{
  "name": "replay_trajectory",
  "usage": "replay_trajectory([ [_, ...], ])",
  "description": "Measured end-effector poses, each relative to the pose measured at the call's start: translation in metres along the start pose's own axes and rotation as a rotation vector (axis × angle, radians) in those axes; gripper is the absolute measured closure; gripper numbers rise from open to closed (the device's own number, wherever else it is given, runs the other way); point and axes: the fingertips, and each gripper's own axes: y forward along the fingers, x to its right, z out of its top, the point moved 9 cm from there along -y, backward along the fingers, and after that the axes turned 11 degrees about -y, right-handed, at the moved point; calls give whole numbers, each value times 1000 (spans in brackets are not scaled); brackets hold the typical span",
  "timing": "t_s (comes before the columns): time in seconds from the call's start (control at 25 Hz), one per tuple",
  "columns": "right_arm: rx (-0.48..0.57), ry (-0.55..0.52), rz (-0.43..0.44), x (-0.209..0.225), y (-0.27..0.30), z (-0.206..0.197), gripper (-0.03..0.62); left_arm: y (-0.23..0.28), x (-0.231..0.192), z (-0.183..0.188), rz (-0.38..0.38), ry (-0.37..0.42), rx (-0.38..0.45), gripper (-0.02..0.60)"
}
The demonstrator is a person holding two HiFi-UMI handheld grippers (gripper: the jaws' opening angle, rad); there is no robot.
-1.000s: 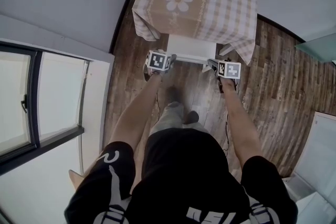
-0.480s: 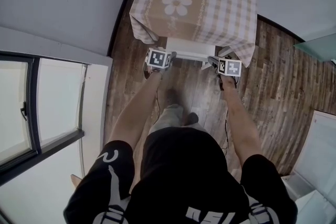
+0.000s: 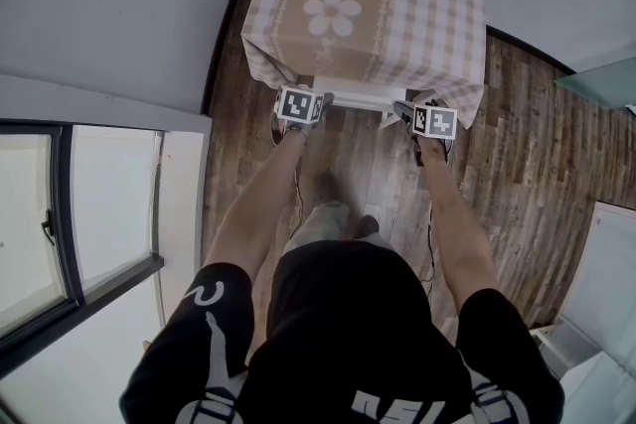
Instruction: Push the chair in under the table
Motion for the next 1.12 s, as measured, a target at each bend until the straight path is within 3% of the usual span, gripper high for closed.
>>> replay_trajectory([
  [1.12, 18, 71, -56, -5, 33, 41, 112, 27, -36, 61, -43, 58, -23, 179],
])
